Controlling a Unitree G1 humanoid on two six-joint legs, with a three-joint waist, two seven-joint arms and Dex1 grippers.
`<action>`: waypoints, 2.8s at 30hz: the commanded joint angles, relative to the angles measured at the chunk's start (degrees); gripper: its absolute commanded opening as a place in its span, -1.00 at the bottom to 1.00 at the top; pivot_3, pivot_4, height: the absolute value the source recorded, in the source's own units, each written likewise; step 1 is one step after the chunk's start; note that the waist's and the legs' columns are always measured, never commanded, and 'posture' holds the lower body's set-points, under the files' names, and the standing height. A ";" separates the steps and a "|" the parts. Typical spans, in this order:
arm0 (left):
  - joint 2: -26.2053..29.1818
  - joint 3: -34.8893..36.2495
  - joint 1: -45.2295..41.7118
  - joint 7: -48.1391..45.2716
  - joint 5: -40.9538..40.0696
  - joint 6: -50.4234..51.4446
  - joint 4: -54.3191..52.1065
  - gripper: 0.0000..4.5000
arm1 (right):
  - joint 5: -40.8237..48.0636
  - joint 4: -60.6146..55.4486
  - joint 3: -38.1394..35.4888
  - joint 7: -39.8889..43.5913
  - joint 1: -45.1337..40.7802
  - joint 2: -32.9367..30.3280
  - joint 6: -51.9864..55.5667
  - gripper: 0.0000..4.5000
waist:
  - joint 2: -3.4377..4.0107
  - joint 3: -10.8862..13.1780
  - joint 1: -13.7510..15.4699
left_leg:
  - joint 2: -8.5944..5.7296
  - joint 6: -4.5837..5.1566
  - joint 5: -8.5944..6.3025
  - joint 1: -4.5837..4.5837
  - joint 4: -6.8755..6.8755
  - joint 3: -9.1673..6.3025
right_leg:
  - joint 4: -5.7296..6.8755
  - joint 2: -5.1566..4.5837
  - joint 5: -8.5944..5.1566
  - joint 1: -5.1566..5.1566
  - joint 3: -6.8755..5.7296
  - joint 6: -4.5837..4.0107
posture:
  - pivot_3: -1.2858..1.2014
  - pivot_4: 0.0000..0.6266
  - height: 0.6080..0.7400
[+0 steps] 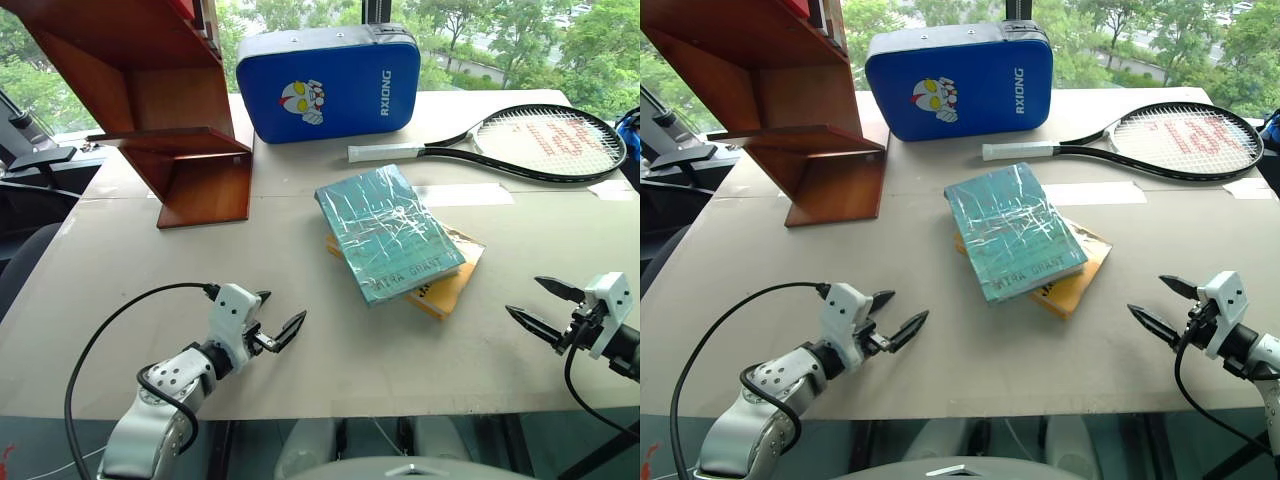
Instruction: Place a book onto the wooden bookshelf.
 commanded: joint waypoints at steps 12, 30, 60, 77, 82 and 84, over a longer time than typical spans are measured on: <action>1.90 4.33 -0.43 -3.78 -4.01 -0.17 -2.26 0.98 | 0.14 2.58 -0.57 2.50 -2.88 -0.57 -2.61 1.00 | -0.13 0.14 -0.02 | 0.00 0.00 0.00 -0.02 0.00 0.00 | -0.01 0.00 0.01 -0.01 -0.02 0.01 | 0.03 -0.52 1.00; 1.32 5.29 -2.70 -6.50 -11.80 4.81 -2.64 0.98 | 1.03 1.96 -0.84 0.83 -6.76 -0.82 -1.58 1.00 | -0.14 0.15 0.00 | 0.00 -0.01 0.00 -0.03 0.00 0.00 | -0.02 0.02 0.02 -0.01 -0.02 0.03 | 0.03 -0.52 1.00; -20.62 7.02 -33.27 43.20 -82.41 43.49 31.29 0.10 | 28.27 -34.49 -18.16 -0.28 14.78 -3.31 16.52 1.00 | -0.65 0.37 0.16 | -0.11 -0.03 0.01 0.01 0.42 -0.14 | 0.40 0.10 0.03 0.03 -0.01 0.07 | 0.03 -0.52 1.00; -3.73 0.33 -35.11 30.80 -65.62 34.46 1.20 -0.99 | 33.46 -31.84 -17.03 -2.47 5.38 -5.74 19.24 1.00 | -0.79 0.51 0.09 | -0.15 -0.08 0.04 0.00 0.41 -0.12 | 0.42 0.16 0.01 0.01 0.00 0.04 | 0.03 -0.52 1.00; 10.33 -14.00 -47.50 20.17 -25.21 15.90 -5.11 -0.99 | 34.07 -28.96 -14.34 -3.64 -1.30 -5.04 19.28 1.00 | -0.90 0.62 0.10 | -0.33 -0.11 0.07 0.03 0.35 -0.06 | 0.33 0.30 0.01 0.05 0.06 0.03 | 0.03 -0.52 1.00; 15.12 -18.87 -52.27 18.47 -10.79 9.15 -3.83 -0.99 | 33.72 -28.49 -12.31 -4.03 -3.82 -4.53 19.35 1.00 | -0.86 0.62 0.08 | -0.32 -0.12 0.08 0.03 0.21 -0.05 | 0.26 0.36 0.01 0.03 0.07 0.03 | 0.03 -0.52 1.00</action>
